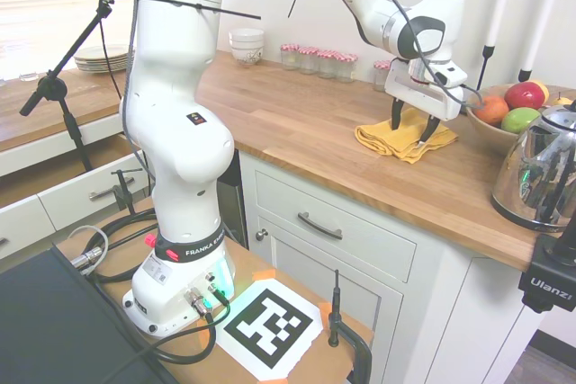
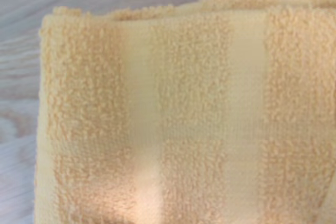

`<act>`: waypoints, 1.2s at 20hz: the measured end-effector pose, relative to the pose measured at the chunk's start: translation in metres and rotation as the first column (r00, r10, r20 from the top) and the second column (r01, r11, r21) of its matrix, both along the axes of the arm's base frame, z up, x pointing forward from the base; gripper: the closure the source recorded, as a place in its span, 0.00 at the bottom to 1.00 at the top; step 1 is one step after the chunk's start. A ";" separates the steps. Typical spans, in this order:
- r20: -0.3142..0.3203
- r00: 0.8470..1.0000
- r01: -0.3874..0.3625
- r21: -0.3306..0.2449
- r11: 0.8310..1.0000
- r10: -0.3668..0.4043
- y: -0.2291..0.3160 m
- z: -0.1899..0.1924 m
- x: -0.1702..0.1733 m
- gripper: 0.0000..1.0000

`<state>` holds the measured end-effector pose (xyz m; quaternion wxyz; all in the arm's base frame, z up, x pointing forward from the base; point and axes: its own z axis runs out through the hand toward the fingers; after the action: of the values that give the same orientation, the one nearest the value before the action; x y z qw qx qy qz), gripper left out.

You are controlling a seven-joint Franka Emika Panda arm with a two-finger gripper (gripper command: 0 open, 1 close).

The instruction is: Wipe the counter

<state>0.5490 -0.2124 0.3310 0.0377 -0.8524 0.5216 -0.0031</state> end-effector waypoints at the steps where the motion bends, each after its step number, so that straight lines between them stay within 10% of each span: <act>1: 0.000 1.000 0.001 0.001 1.000 -0.001 0.000 0.000 0.000 1.00; 24: 0.025 1.000 -0.017 0.011 1.000 0.016 0.013 -0.002 0.002 1.00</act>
<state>0.5514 -0.1998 0.3294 0.0488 -0.8563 0.5141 -0.0105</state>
